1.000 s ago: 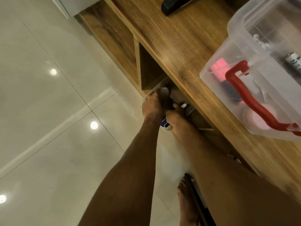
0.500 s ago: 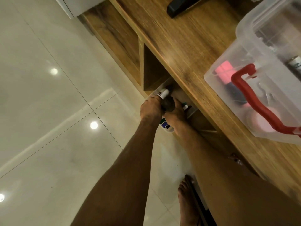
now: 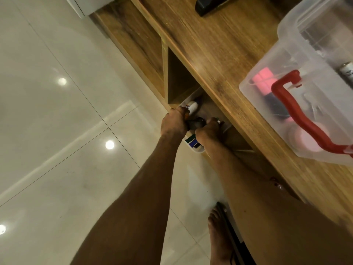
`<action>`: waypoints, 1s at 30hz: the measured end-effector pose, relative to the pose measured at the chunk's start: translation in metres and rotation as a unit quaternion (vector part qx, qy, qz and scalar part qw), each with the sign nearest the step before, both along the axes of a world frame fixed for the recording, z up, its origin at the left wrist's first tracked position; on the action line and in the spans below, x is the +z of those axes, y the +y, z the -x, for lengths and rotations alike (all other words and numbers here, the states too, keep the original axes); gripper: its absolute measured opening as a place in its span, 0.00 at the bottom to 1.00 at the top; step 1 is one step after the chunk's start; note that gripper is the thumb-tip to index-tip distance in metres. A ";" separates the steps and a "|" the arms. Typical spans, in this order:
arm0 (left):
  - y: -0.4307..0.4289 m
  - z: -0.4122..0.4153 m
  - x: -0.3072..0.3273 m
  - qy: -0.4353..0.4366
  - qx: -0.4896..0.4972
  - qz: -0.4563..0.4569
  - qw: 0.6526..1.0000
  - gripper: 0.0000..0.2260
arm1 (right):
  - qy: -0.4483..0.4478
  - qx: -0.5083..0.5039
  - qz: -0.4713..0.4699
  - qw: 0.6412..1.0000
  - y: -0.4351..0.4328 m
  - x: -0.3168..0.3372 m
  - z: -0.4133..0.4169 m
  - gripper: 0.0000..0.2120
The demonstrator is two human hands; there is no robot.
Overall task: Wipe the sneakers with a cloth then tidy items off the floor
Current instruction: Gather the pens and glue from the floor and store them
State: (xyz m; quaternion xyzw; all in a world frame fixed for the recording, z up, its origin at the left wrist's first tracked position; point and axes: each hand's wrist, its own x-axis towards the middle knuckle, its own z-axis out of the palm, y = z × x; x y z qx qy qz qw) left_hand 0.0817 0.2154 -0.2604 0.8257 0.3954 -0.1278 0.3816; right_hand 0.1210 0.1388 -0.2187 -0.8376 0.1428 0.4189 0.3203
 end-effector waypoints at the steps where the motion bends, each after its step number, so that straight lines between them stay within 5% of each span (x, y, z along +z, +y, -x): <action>1: 0.002 0.000 0.000 -0.015 0.013 0.002 1.000 0.20 | 0.003 0.004 -0.001 1.000 0.002 0.000 0.001 0.21; 15: 0.003 -0.002 -0.003 -0.041 0.061 0.037 0.997 0.21 | 0.010 -0.040 -0.008 0.999 0.001 -0.012 -0.004 0.20; 30: -0.001 0.011 -0.006 -0.020 0.061 0.022 0.998 0.21 | 0.019 0.047 -0.034 0.998 -0.011 -0.004 0.009 0.23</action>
